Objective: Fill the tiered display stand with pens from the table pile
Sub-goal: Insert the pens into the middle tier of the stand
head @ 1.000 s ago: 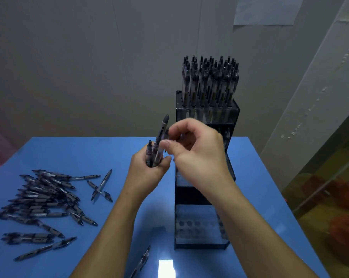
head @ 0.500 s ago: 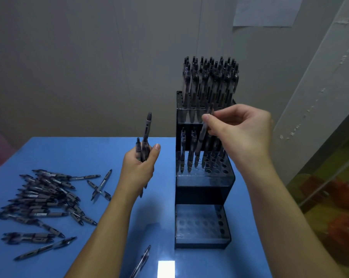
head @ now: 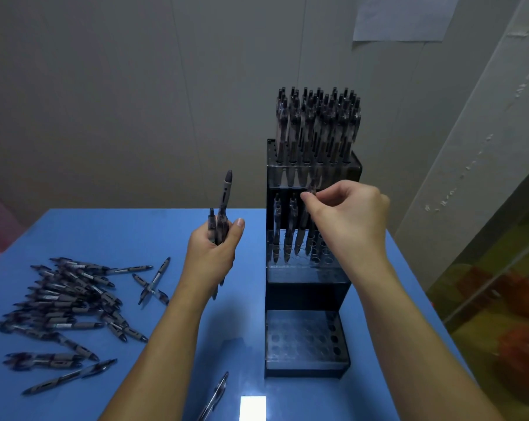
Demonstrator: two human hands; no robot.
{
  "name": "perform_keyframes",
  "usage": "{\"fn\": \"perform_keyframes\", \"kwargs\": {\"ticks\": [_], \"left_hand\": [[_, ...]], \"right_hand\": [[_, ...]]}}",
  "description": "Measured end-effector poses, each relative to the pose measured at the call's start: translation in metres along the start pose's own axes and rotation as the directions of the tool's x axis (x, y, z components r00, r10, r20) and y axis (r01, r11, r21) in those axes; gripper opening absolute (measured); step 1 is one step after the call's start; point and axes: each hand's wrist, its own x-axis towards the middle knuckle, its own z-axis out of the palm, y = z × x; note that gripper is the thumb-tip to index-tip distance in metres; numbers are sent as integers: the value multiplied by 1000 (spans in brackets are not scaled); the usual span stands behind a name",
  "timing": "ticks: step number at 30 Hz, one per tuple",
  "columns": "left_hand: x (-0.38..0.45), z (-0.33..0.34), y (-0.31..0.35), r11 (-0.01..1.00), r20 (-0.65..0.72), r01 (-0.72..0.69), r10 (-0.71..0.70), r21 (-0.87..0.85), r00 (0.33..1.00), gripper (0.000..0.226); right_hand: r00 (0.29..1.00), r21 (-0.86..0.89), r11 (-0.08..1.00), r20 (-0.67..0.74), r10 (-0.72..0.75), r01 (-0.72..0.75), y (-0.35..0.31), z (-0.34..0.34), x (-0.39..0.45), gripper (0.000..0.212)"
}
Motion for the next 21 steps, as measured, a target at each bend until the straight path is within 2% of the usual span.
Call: {"fn": "perform_keyframes", "kwargs": {"ticks": [11,21], "left_hand": [[-1,3,3,1000,9,1,-1,-4,1000,35],[-4,6,7,1000,39,24,-23,-15,999,33]], "right_hand": [[994,-159,987,113,10,8,7,9,-6,20],[985,-224,974,166,48,-10,11,13,-9,24]]}}
